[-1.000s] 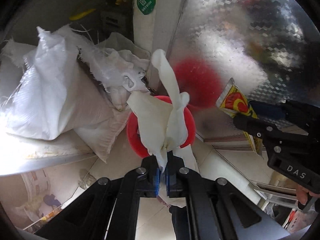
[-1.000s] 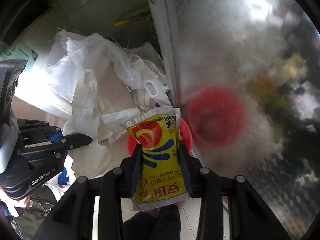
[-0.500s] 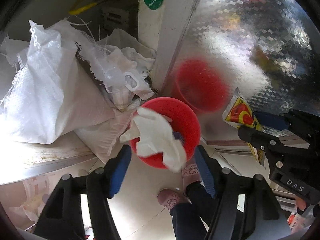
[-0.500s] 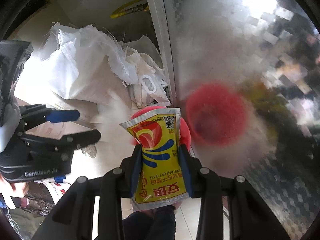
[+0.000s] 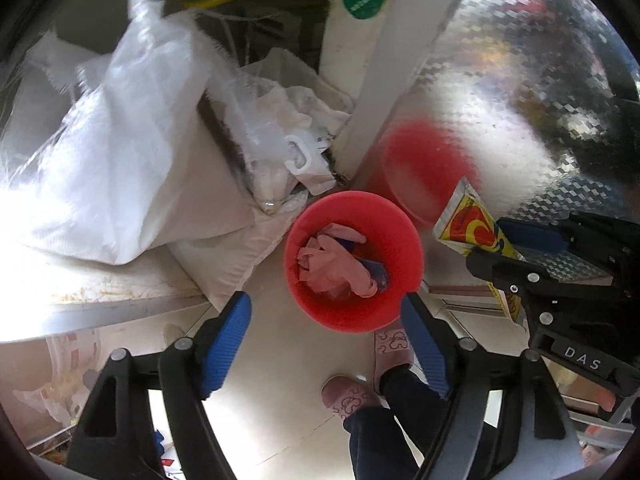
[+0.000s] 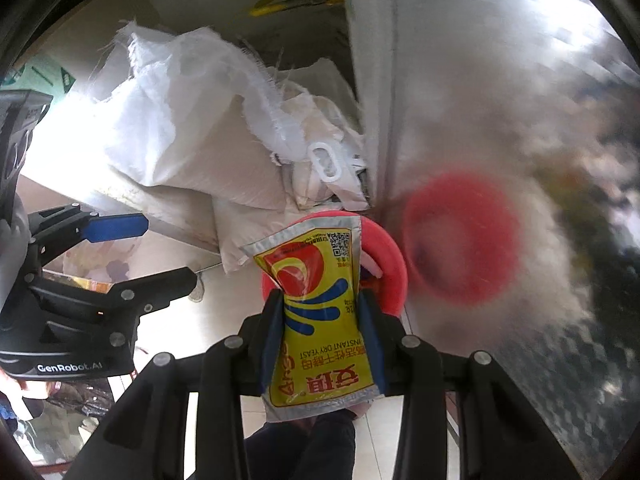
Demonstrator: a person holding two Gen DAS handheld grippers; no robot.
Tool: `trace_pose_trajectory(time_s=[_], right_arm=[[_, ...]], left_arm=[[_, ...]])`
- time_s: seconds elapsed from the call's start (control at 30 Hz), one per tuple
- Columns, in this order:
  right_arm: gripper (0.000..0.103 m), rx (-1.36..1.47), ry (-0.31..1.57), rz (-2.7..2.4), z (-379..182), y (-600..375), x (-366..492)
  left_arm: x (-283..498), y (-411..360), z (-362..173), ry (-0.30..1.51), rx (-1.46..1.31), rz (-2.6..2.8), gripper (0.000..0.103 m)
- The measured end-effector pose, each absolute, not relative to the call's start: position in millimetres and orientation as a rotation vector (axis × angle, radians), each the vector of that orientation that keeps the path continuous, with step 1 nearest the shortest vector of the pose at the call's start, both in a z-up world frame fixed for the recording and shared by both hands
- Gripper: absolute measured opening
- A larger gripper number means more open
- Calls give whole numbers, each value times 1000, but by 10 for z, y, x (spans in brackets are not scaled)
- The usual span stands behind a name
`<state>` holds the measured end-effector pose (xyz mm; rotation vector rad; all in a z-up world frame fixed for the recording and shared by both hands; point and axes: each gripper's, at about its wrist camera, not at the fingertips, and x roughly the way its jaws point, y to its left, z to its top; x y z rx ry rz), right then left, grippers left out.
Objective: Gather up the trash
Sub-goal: 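Open the left tool dropping the glove while the right drops the yellow packet into the bucket, then raise both tools out of the cabinet back up to the counter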
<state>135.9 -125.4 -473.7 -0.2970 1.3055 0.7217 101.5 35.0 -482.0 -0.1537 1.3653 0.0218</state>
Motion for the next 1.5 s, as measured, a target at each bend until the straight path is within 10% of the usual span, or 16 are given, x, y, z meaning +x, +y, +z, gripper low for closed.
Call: trace_pose_trajectory(time_s=[0.27, 0.47, 0.77, 1.5], right_arm=[[41, -344, 1309, 765, -4789, -1078, 1277], [77, -389, 1246, 756, -4658, -1028, 1175], [93, -422, 1180, 751, -3995, -1089, 967], [101, -459, 965, 619, -1809, -1386, 537]], left_arm=[[886, 477, -4808, 1365, -167, 73, 77], [747, 525, -4612, 1346, -181, 101, 77], [474, 504, -3790, 1286, -190, 144, 77], [130, 263, -1666, 1109, -133, 127, 78]])
